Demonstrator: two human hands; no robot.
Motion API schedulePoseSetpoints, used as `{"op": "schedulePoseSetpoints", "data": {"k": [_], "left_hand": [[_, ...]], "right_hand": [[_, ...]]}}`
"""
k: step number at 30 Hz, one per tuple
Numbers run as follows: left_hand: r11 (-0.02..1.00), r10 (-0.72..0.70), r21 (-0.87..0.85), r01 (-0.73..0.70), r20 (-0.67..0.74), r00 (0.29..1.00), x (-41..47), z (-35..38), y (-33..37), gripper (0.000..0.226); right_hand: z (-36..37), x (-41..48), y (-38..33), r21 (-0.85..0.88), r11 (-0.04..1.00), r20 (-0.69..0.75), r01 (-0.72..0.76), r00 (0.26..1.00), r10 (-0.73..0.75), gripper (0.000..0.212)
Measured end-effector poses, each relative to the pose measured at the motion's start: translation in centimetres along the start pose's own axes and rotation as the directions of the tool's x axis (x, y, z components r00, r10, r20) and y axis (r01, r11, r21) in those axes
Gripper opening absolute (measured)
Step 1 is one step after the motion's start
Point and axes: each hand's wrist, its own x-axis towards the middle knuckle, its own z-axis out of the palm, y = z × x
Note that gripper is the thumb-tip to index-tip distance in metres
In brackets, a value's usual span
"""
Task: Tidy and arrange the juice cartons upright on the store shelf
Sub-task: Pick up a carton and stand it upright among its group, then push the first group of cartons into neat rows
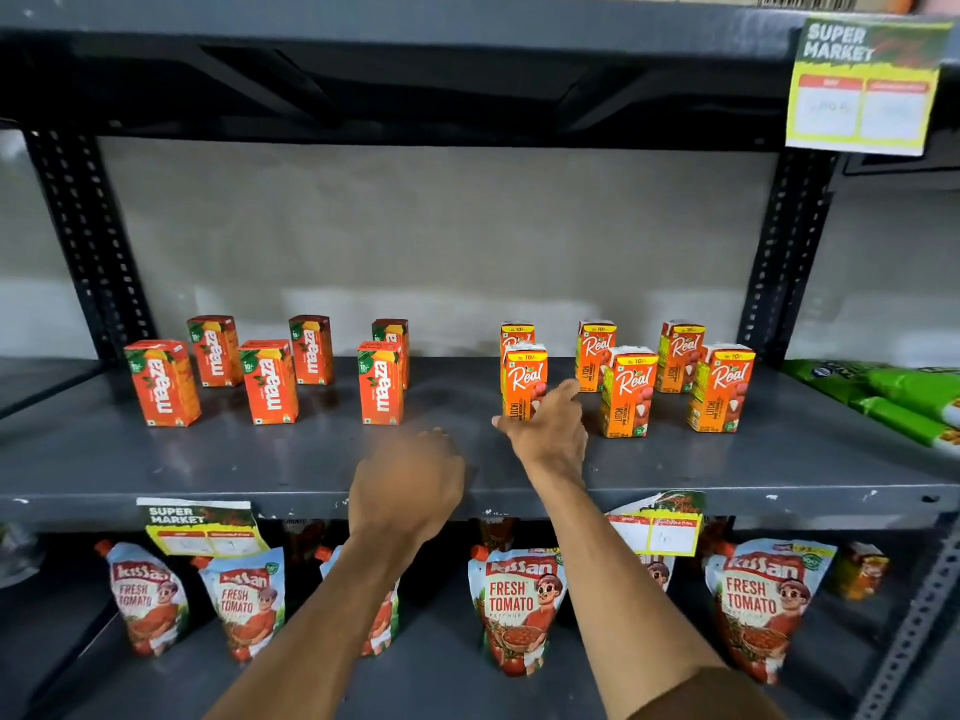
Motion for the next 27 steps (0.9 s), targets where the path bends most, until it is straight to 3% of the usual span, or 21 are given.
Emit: {"op": "schedulePoseSetpoints", "data": {"k": [3,6,9,11,16,20,23,25,27], "left_hand": [[1.000,-0.005,-0.004,0.005,0.015,1.000,-0.1,-0.2,0.1,0.036],[0.997,-0.025,-0.073,0.027,0.030,0.999,-0.2,-0.3,0.0,0.035],[0.920,-0.044,-0.385,0.078,0.096,0.994,-0.2,-0.9,-1.0,0.044],[0.856,-0.059,-0.512,0.076,0.051,0.997,-0.1,-1.8,-2.6,0.051],[0.921,-0.090,-0.388,0.029,-0.140,0.986,0.7,-4.1,-8.3,0.047],[0.870,-0.287,-0.464,0.165,-0.207,0.935,2.2,-4.6,-13.0,0.043],[0.806,-0.414,-0.540,0.243,-0.221,0.883,3.9,-4.3,-15.5,0.055],[0.764,-0.508,-0.523,0.377,-0.129,0.851,4.8,-3.7,-16.9,0.073],[0.746,-0.575,-0.387,0.542,0.036,0.817,5.4,-3.0,-17.3,0.094]], "right_hand": [[-0.1,-1.0,-0.3,-0.080,0.996,-0.049,0.035,0.998,-0.039,0.097],[0.1,-2.9,-0.8,-0.064,0.984,-0.180,0.165,0.968,-0.174,0.083],[1.2,-5.3,-1.9,-0.003,0.952,-0.227,0.306,0.927,-0.298,0.073],[2.2,-6.5,-3.4,0.058,0.925,-0.228,0.375,0.907,-0.354,0.066],[5.3,-7.8,-7.4,0.176,0.905,-0.152,0.387,0.919,-0.364,0.065],[8.6,-7.4,-9.3,0.203,0.926,-0.099,0.318,0.948,-0.303,0.069],[10.7,-6.1,-10.1,0.281,0.948,-0.057,0.147,0.989,-0.136,0.075],[12.2,-5.3,-10.3,0.275,0.961,-0.007,0.008,1.000,-0.006,0.083],[13.2,-4.8,-10.2,0.199,0.977,0.043,-0.076,0.997,0.068,0.088]]}}
